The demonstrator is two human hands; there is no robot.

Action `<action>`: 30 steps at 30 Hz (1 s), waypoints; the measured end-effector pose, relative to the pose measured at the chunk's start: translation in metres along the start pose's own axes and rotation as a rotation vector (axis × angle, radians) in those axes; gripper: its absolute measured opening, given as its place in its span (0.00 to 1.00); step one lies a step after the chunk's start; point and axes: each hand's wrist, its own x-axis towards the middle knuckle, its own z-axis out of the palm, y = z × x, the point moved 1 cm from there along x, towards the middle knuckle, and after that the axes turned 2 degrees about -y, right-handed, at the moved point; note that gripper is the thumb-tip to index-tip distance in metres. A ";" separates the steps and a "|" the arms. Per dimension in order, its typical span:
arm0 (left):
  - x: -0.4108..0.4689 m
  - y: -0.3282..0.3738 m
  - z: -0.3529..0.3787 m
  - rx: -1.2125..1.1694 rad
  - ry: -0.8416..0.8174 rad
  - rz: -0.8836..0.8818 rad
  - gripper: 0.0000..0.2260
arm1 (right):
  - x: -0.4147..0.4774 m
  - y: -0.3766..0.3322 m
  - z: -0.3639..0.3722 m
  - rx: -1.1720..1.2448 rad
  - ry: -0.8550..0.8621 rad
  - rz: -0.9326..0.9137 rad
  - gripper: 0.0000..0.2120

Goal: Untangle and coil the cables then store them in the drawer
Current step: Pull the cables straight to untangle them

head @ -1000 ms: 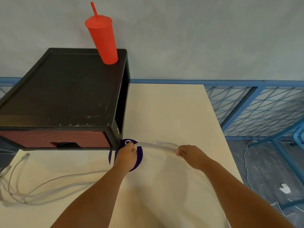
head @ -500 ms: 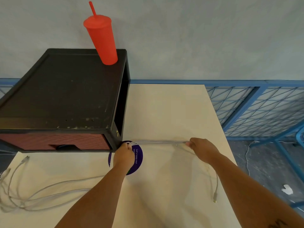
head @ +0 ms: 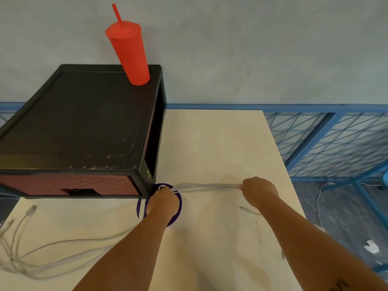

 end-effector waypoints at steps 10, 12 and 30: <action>-0.006 0.002 0.005 0.327 0.160 0.101 0.17 | 0.007 0.002 0.016 -0.002 -0.085 -0.018 0.14; -0.009 0.011 -0.001 0.397 0.183 0.098 0.19 | 0.009 0.003 0.016 -0.016 -0.078 -0.039 0.13; -0.002 0.136 0.022 0.301 0.071 0.713 0.15 | 0.024 0.021 0.027 0.171 -0.152 -0.084 0.17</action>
